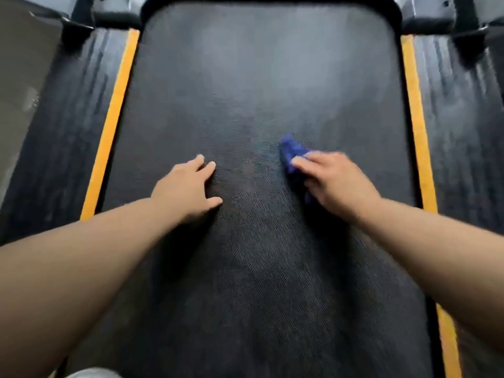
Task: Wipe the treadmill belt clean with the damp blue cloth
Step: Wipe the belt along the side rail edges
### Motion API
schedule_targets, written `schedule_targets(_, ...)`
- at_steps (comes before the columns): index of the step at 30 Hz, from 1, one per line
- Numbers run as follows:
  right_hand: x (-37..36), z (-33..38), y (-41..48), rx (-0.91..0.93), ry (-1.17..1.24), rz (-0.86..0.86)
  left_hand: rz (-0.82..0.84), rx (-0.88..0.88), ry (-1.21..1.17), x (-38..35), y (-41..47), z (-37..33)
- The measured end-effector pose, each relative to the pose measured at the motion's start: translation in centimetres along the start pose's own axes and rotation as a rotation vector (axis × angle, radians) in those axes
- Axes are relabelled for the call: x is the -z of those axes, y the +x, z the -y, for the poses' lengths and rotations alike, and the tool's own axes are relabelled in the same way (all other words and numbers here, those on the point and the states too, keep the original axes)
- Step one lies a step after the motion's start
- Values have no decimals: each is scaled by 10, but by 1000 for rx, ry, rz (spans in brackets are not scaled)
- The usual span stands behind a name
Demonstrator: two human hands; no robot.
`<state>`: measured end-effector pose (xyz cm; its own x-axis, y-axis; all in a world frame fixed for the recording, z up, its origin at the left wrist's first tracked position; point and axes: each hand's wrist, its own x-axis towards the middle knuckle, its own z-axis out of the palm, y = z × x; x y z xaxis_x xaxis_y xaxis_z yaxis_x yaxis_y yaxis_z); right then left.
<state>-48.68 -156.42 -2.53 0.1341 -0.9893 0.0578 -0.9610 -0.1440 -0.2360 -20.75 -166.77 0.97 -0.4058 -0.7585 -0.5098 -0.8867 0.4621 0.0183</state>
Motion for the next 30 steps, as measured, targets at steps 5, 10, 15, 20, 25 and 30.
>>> schedule_targets(5,32,-13,-17,-802,-27,73,-58,-61,119,12,-4,-15)
schedule_targets(10,-8,96,-25,-249,63,79,-45,-307,126,31,18,-29)
schedule_targets(15,-1,52,-68,-208,16,104,-190,-502,51,16,21,-59)
schedule_targets(20,30,3,-110,-710,-97,114,-184,-593,33,-9,9,-97)
schedule_targets(25,13,51,-80,-404,26,113,-191,-564,75,-15,14,-106)
schedule_targets(30,31,-17,-120,-298,-72,184,-176,-563,63,-16,14,-104)
